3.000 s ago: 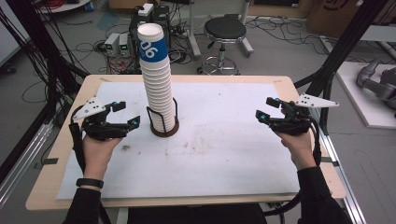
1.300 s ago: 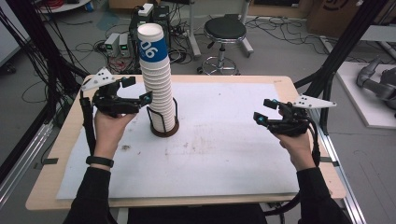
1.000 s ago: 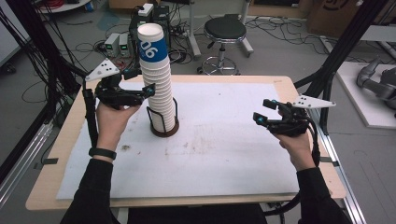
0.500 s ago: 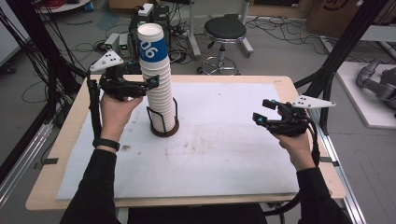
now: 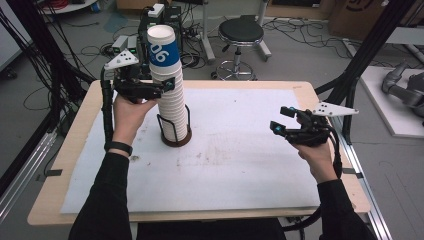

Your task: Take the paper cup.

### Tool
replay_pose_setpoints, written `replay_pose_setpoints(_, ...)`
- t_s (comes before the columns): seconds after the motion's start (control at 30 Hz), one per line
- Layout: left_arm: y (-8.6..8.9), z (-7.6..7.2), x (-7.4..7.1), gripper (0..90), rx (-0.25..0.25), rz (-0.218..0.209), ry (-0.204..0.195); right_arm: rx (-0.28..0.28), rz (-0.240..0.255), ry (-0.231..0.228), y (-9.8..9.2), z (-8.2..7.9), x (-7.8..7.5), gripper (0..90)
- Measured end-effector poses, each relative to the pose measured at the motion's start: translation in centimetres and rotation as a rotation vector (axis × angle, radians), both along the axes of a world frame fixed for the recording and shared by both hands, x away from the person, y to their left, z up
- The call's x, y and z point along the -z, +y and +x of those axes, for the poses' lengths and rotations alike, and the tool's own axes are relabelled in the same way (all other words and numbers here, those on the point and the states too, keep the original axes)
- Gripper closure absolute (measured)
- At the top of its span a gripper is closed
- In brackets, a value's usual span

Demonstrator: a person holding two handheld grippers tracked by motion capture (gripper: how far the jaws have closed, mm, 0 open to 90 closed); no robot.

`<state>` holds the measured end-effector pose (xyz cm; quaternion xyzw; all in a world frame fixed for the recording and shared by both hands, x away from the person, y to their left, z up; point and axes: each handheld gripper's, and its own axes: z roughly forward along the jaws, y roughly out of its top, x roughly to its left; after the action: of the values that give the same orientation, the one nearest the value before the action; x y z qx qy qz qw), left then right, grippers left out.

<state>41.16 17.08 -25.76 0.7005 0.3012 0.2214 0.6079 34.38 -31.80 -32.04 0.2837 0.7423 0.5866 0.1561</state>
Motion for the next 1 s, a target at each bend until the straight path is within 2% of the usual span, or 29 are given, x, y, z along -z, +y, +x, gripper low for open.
replay_pose_setpoints(0.37,0.22,0.25,0.10,11.0,0.012,-0.022,-0.002,-0.008,-0.002,0.000,0.14,0.03,0.03,22.8)
replay_pose_setpoints(0.7,0.24,0.26,0.11,12.2,0.017,-0.022,-0.003,-0.014,-0.009,0.006,0.44,-0.06,0.05,22.8)
replay_pose_setpoints(1.0,0.25,0.28,0.11,12.5,0.018,-0.022,-0.005,-0.029,0.006,0.003,0.72,-0.11,-0.36,22.8)
